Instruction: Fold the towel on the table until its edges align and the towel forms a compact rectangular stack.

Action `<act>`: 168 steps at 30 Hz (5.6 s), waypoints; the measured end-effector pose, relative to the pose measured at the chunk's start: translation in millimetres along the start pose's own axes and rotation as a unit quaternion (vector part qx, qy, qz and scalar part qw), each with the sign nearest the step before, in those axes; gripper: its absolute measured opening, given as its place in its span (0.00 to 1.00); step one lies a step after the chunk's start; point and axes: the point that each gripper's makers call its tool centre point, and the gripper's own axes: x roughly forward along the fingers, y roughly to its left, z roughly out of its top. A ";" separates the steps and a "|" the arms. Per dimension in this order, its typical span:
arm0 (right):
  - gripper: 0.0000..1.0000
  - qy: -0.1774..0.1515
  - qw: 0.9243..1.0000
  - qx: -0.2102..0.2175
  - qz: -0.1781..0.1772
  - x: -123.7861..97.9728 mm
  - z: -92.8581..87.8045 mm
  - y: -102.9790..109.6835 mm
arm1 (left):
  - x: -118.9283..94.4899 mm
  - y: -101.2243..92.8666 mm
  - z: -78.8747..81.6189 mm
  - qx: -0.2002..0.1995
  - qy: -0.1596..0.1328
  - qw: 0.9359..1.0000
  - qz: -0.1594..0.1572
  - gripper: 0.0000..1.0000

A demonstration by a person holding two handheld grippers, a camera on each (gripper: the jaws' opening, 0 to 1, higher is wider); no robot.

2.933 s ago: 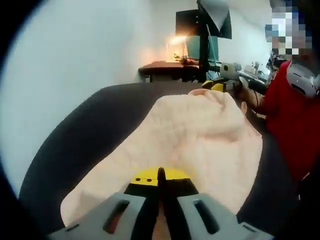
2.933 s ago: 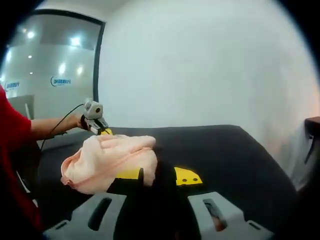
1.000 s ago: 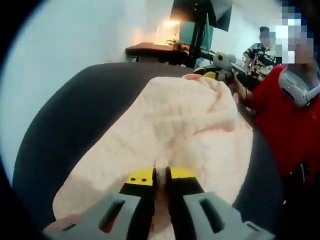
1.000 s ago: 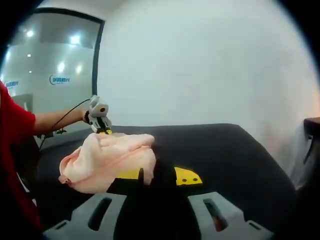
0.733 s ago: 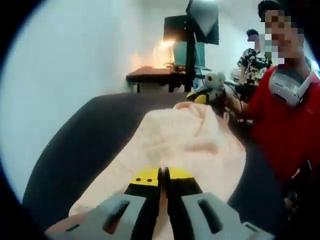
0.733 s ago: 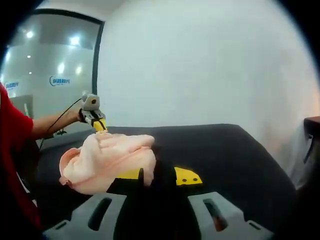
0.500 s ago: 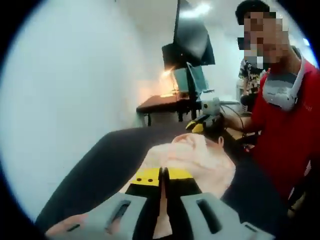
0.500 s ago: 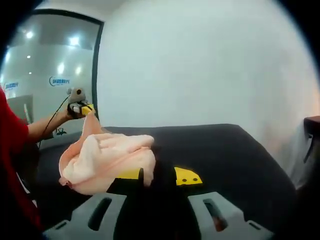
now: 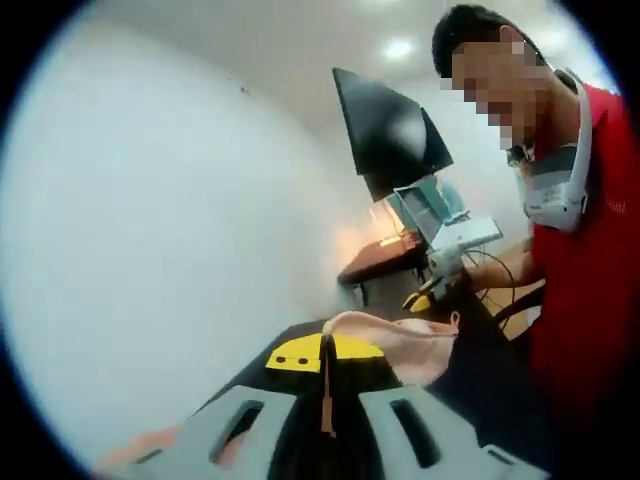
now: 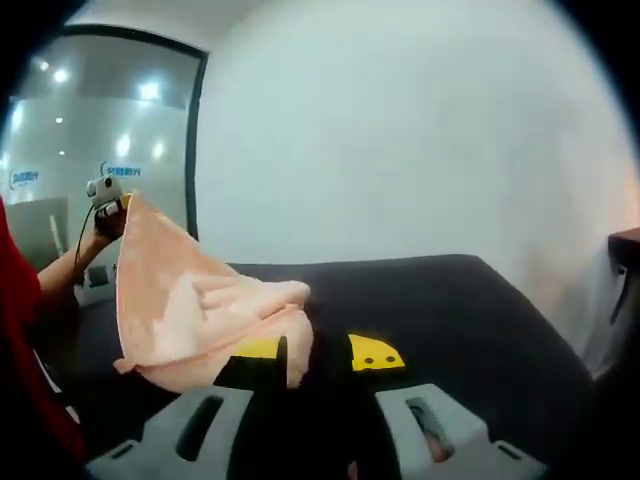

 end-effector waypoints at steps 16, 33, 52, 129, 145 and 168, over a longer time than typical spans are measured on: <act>0.17 -0.015 0.994 -0.089 0.063 6.7 12.1 45.7 | -88.1 75.3 37.5 -0.027 -0.031 0.978 0.205 0.00; 0.17 -0.012 0.980 -0.154 0.124 42.1 29.1 99.9 | -257.3 150.6 16.0 -0.087 -0.072 0.899 0.423 0.00; 0.21 0.029 0.946 0.008 0.323 82.3 62.2 136.7 | -256.1 130.9 -27.6 -0.101 -0.028 0.905 0.413 0.00; 0.01 0.003 0.982 -0.109 -0.154 34.6 171.7 -36.6 | -163.3 109.4 -34.7 -0.121 0.198 0.904 0.358 0.00; 0.00 0.079 0.977 -0.123 -0.157 130.7 107.2 -89.8 | -150.8 175.7 -129.9 -0.187 0.249 0.870 0.382 0.00; 0.01 0.082 0.957 -0.183 -0.208 186.1 91.2 -153.1 | -106.1 237.4 -212.8 -0.226 0.241 0.858 0.394 0.00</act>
